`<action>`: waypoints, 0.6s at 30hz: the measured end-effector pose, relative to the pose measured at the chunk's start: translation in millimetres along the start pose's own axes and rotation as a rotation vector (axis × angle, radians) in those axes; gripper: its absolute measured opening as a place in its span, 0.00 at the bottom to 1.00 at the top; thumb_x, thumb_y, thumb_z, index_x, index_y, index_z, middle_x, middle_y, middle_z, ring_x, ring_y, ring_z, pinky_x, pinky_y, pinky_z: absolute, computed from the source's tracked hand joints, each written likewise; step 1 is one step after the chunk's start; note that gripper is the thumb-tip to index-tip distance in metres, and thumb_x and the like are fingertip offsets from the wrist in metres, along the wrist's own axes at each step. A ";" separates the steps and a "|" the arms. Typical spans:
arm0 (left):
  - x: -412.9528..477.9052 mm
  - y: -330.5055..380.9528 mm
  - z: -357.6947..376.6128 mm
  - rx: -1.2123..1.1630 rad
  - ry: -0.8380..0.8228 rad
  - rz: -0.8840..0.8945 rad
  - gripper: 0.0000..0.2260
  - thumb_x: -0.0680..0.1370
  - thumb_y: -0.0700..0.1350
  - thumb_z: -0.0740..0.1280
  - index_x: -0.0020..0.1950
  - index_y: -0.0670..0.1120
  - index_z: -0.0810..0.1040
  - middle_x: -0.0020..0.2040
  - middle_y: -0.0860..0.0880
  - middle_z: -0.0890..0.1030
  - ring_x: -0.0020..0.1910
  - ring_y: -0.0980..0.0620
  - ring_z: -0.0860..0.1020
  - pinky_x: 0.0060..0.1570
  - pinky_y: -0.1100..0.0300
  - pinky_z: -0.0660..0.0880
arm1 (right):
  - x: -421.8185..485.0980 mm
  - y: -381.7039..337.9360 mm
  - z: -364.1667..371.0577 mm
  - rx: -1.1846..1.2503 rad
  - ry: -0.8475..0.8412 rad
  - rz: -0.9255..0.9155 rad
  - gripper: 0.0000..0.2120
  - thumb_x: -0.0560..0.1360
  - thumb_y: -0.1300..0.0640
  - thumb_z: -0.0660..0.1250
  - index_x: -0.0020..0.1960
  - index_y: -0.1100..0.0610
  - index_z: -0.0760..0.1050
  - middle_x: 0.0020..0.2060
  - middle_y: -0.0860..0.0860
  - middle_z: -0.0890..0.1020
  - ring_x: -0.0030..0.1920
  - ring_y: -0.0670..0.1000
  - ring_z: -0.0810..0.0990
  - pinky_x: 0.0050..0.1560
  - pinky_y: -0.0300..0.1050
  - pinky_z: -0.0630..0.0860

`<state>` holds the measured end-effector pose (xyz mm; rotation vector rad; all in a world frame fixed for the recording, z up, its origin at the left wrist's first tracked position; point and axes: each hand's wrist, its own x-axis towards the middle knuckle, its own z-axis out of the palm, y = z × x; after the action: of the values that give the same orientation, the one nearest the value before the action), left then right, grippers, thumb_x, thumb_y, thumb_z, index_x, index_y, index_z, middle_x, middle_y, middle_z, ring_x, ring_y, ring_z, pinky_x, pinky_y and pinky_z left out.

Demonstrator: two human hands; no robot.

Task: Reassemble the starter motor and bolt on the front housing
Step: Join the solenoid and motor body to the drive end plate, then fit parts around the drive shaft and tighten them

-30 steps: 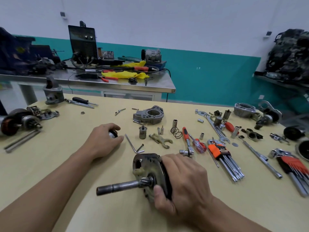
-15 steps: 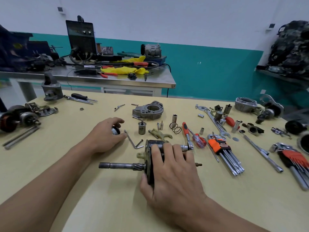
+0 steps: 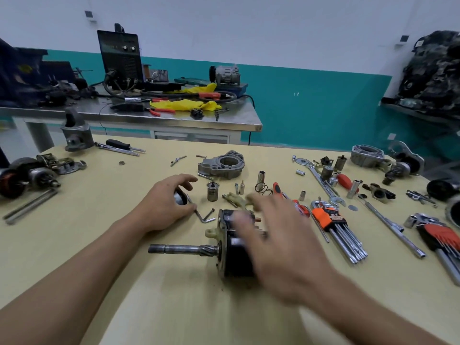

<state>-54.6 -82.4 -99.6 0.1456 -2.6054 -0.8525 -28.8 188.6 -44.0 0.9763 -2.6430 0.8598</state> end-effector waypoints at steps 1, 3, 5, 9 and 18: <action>-0.1 0.4 0.3 0.005 -0.003 0.009 0.25 0.72 0.46 0.78 0.66 0.56 0.75 0.56 0.55 0.79 0.50 0.59 0.77 0.53 0.65 0.68 | 17.3 5.0 -11.8 0.151 0.035 0.043 0.32 0.70 0.22 0.40 0.53 0.39 0.74 0.45 0.37 0.77 0.49 0.38 0.74 0.52 0.40 0.69; 1.0 4.0 1.3 0.005 -0.009 0.014 0.25 0.72 0.45 0.77 0.67 0.56 0.74 0.56 0.55 0.79 0.50 0.59 0.77 0.52 0.66 0.68 | 59.5 21.5 -32.4 0.250 0.084 0.124 0.21 0.76 0.32 0.53 0.43 0.44 0.76 0.37 0.39 0.80 0.37 0.38 0.77 0.38 0.38 0.69; 2.1 7.0 2.0 -0.006 -0.004 0.006 0.25 0.72 0.46 0.77 0.68 0.55 0.74 0.57 0.55 0.79 0.51 0.57 0.77 0.53 0.66 0.68 | 94.4 36.1 -38.0 0.133 -0.031 0.161 0.13 0.78 0.42 0.63 0.47 0.50 0.80 0.42 0.44 0.83 0.38 0.40 0.79 0.37 0.40 0.71; 2.4 8.8 7.0 -0.031 0.043 0.004 0.25 0.73 0.49 0.76 0.69 0.53 0.74 0.57 0.55 0.79 0.52 0.55 0.76 0.54 0.66 0.67 | 127.9 45.5 -5.2 0.013 -0.315 0.080 0.07 0.76 0.49 0.70 0.49 0.52 0.83 0.43 0.47 0.84 0.41 0.47 0.81 0.39 0.40 0.75; 20.5 5.4 12.3 0.006 0.016 -0.006 0.27 0.72 0.50 0.78 0.69 0.52 0.75 0.57 0.57 0.79 0.46 0.65 0.75 0.44 0.76 0.66 | 136.6 55.6 28.1 -0.161 -0.438 0.050 0.18 0.76 0.50 0.70 0.62 0.58 0.80 0.56 0.52 0.83 0.53 0.53 0.80 0.58 0.51 0.78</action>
<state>-78.2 -75.7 -98.6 0.1621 -2.5942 -0.8420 -168.5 133.6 -42.1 1.1719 -3.0501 0.4712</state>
